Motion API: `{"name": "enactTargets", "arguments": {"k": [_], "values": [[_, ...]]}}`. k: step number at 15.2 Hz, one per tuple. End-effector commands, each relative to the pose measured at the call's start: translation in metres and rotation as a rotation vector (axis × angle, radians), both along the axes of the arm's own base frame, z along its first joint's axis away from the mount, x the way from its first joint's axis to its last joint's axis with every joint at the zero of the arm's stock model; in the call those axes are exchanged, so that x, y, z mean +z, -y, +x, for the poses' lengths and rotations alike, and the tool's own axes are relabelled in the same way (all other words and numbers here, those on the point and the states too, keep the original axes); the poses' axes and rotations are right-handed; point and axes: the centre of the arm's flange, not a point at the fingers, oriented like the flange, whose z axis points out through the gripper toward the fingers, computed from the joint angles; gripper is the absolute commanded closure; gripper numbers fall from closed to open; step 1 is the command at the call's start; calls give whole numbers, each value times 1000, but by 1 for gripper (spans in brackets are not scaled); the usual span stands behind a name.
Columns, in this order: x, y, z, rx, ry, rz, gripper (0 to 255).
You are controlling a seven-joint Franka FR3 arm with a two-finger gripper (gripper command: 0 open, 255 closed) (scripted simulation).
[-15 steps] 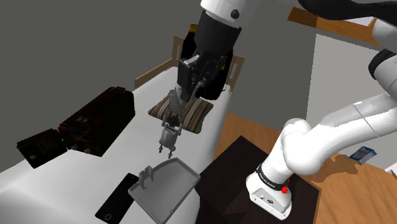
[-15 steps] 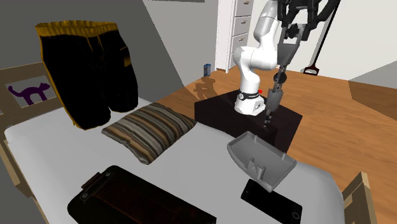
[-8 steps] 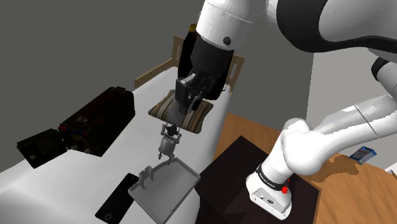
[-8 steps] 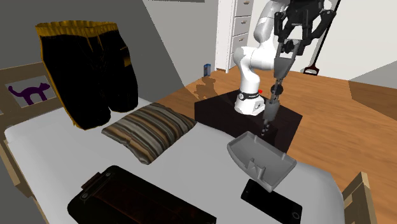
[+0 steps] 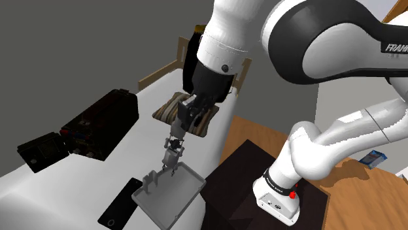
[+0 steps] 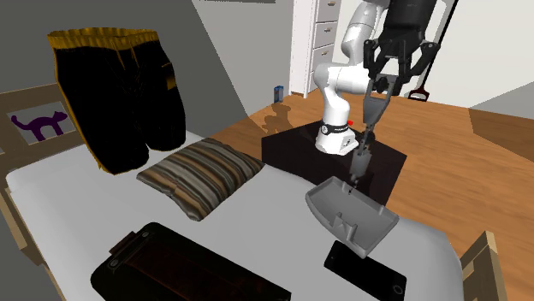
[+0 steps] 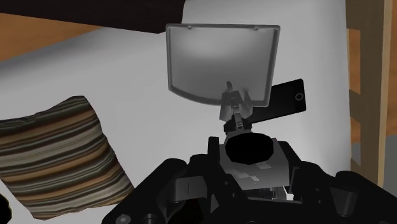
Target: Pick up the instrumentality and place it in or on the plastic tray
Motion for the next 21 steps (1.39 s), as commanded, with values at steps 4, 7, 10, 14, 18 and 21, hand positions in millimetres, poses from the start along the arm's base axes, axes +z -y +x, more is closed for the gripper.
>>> {"name": "enactTargets", "arguments": {"k": [4,7,10,14,18,21], "values": [[-26,0,-1,0,1,1,255],[-41,0,-1,0,1,1,255],[-41,0,-1,0,1,1,255],[-41,0,-1,0,1,1,255],[-41,0,-1,0,1,1,0],[-41,0,-1,0,1,1,0]]}}
